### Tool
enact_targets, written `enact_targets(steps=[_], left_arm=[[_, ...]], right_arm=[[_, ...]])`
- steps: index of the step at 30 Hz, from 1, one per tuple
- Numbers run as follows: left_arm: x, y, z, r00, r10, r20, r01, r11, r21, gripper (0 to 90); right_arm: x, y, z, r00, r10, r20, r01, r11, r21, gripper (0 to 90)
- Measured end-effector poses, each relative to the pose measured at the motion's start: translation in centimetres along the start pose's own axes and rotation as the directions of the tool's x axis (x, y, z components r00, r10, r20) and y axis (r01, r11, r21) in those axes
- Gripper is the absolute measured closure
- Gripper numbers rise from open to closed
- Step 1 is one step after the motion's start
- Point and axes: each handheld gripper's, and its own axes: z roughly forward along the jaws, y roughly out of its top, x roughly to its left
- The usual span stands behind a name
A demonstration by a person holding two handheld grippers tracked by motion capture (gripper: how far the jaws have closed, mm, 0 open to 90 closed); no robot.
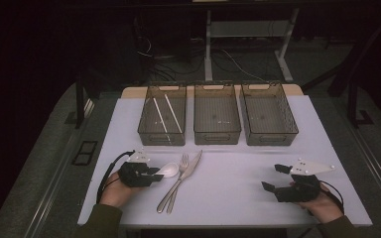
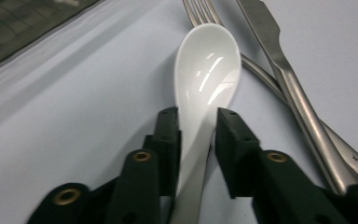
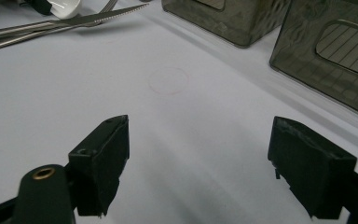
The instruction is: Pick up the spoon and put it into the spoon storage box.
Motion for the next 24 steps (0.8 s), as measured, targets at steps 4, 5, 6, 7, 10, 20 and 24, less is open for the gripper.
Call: enact_targets(steps=[4, 5, 6, 7, 10, 20, 24], left_arm=[[-0.2, 0.0, 0.1, 1.0000, -0.001, -0.009, 0.001, 1.0000, 0.002, 75.3], [-0.2, 0.0, 0.1, 1.0000, 0.000, -0.006, 0.000, 1.0000, 0.002, 76.8], [-0.2, 0.0, 0.1, 1.0000, -0.004, 0.002, 0.004, 1.0000, 0.001, 77.9], [-0.1, 0.0, 0.1, 0.9999, 0.000, 0.011, 0.000, 1.0000, -0.001, 79.0], [-0.2, 0.1, 0.1, 0.9999, 0.007, 0.012, -0.008, 0.9999, 0.010, 83.0], [-0.2, 0.5, 0.0, 0.9999, -0.015, 0.003, 0.014, 0.9997, 0.021, 83.2], [-0.4, 1.0, -0.4, 0.9995, -0.029, -0.011, 0.029, 0.9995, -0.008, 83.2]], right_arm=[[0.0, 0.0, 0.0, 1.0000, 0.001, 0.001, -0.001, 1.000, 0.000, 20.2], [0.0, 0.0, 0.0, 1.0000, 0.001, 0.002, -0.001, 1.000, -0.001, 20.2], [0.0, 0.0, 0.0, 1.0000, 0.000, 0.005, 0.000, 1.000, -0.004, 20.3], [0.0, 0.0, 0.0, 1.0000, 0.002, 0.003, -0.002, 1.000, -0.003, 20.3], [0.0, 0.0, 0.0, 1.0000, -0.001, 0.002, 0.001, 1.000, -0.001, 20.3], [0.1, 0.1, 0.1, 1.0000, -0.002, -0.006, 0.002, 1.000, -0.007, 20.3], [0.0, 0.1, 0.1, 1.0000, 0.002, -0.007, -0.003, 1.000, -0.009, 20.3]])
